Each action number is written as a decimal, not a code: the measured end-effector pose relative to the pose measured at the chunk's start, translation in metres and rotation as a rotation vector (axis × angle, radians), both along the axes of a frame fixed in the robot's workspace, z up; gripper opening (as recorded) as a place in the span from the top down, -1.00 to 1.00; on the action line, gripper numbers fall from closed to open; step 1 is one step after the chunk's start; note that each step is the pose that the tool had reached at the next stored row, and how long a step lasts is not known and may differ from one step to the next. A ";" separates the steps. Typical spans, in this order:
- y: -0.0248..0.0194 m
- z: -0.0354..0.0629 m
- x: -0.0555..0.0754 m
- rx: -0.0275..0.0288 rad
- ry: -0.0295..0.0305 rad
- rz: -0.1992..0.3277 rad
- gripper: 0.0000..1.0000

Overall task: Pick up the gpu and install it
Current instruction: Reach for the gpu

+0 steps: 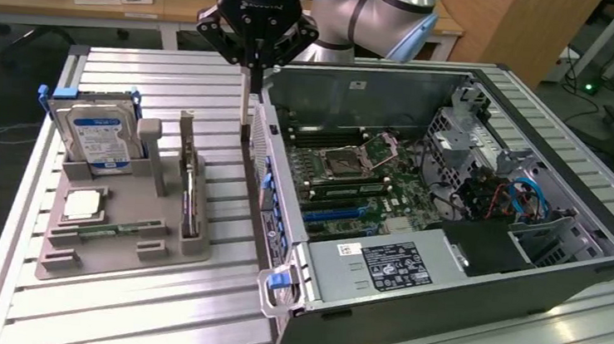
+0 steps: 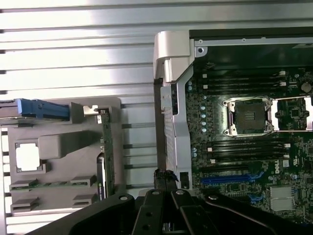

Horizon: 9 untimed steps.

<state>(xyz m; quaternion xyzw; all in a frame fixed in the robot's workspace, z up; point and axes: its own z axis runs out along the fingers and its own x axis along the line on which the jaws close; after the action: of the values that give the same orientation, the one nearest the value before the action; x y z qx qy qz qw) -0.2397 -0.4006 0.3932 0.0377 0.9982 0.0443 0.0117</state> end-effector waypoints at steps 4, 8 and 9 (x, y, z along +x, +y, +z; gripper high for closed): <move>-0.0001 0.0000 -0.003 0.0000 0.0001 0.000 0.80; -0.0001 0.0000 -0.007 0.0000 0.0000 0.000 0.80; -0.0001 -0.0001 -0.009 0.0001 0.0000 0.000 0.80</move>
<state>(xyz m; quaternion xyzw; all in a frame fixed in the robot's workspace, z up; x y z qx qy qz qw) -0.2482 -0.4007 0.3931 0.0376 0.9982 0.0443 0.0117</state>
